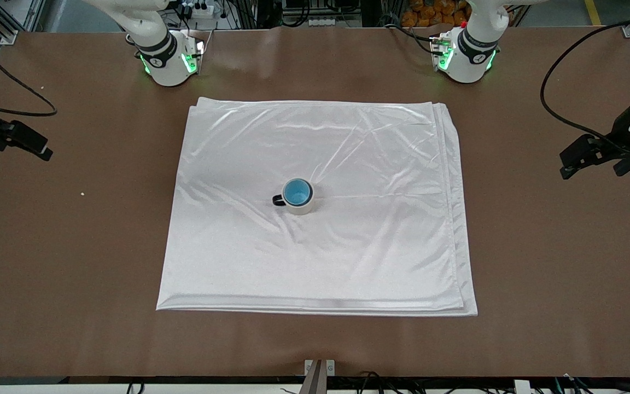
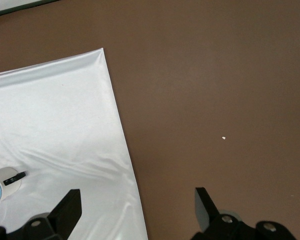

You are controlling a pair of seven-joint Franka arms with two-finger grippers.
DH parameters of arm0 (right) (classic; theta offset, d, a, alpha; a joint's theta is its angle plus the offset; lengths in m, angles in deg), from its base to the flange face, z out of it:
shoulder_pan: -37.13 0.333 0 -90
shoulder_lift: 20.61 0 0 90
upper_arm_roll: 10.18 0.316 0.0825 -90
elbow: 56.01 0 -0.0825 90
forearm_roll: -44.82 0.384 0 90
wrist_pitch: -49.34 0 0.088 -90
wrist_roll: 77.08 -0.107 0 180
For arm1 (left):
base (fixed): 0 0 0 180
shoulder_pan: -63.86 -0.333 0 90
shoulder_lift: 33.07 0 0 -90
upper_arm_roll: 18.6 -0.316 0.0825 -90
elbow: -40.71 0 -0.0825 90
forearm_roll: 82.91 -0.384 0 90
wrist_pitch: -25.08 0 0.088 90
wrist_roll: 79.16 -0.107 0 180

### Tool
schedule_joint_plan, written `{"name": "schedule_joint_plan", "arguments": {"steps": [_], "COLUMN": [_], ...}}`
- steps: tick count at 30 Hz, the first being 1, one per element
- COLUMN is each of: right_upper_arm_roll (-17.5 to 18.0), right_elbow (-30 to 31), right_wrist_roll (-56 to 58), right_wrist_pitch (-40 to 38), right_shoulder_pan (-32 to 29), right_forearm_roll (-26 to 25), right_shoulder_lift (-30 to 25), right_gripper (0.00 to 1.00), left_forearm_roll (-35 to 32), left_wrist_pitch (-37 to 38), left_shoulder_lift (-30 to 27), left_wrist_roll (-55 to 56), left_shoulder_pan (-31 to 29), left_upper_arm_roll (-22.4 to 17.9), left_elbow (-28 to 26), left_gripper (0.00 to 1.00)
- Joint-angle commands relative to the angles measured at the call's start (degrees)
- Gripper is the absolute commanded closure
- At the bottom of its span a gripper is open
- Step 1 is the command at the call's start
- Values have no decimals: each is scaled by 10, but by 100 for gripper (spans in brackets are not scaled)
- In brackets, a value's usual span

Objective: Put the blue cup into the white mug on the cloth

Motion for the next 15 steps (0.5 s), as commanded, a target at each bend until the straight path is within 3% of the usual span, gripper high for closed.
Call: {"name": "schedule_joint_plan", "arguments": {"steps": [1, 10, 15], "right_upper_arm_roll": [-4, -52, -54], "right_elbow": [-15, -15, -15], "right_wrist_roll": [21, 65, 65], "right_wrist_pitch": [-4, 3, 5], "right_shoulder_pan": [1, 13, 19], "right_forearm_roll": [6, 14, 13], "right_shoulder_lift": [7, 16, 15], "right_gripper": [0, 0, 0], "left_forearm_roll": [12, 21, 22], "left_wrist_pitch": [0, 25, 26], "left_shoulder_lift": [-25, -31, -30], "left_wrist_roll": [-9, -3, -3], "left_shoulder_pan": [2, 1, 0], "left_upper_arm_roll": [-2, -1, -1], "left_elbow": [-20, -14, -15], "left_gripper": [0, 0, 0]}}
